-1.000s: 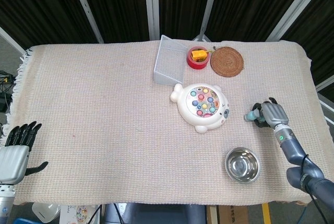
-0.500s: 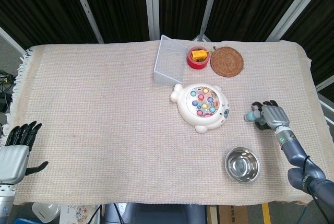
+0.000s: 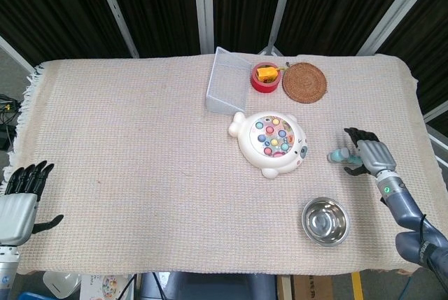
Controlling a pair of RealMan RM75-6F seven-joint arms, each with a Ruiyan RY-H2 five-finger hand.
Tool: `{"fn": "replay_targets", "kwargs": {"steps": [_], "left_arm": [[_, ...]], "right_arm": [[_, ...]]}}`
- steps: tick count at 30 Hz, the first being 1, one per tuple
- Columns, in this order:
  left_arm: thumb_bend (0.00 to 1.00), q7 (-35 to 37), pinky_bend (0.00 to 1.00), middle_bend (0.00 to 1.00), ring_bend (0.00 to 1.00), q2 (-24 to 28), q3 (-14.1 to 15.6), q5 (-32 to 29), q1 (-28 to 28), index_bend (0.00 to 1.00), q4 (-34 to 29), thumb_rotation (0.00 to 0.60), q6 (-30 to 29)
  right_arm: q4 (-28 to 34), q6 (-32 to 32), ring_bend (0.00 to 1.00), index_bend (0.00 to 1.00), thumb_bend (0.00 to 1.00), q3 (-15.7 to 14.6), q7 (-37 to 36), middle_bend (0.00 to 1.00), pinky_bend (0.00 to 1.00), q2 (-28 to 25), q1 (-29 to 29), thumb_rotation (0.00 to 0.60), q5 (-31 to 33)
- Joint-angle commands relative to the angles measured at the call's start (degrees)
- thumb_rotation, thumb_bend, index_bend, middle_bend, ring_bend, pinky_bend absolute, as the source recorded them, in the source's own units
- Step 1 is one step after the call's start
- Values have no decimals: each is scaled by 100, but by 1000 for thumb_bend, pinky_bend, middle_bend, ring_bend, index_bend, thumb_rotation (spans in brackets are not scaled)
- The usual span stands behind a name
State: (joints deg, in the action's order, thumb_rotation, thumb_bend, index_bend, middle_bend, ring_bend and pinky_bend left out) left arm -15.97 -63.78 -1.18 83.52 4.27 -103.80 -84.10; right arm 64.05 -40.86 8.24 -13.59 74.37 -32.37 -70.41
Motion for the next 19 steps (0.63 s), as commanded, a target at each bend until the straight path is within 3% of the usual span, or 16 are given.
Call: {"fn": "replay_targets", "kwargs": {"steps": [1,3,7,12,19], "left_arm": [[88,20,0,0,0,-5,-3,-6,3,0,15,600,4],[88,85,0,0,0,-34,-7,-3,-10,0,72,600,-22],[88,228,0,0,0,-78,13,80,-42,0,195,600,-92],[88,460,0,0,0,-72,76,280,-71,0,310,600,-164],[88,753,0,0,0,-66,162,571,-111,0,481,600,-288]], "right_arm": [[620,-646,0,0,275,88,-266,48,0,-394,342,600,-124],[1080,-1735,0,0,275,184,-658,48,0,-571,868,600,-302],[1183,-2827,0,6,275,36,-713,50,0,-547,1456,600,-611],[1208,-3698,0,47,275,-149,-466,50,0,-397,1963,600,-837],[1328,-4448,0,59,275,-438,-24,50,0,-262,2484,600,-1149]]}}
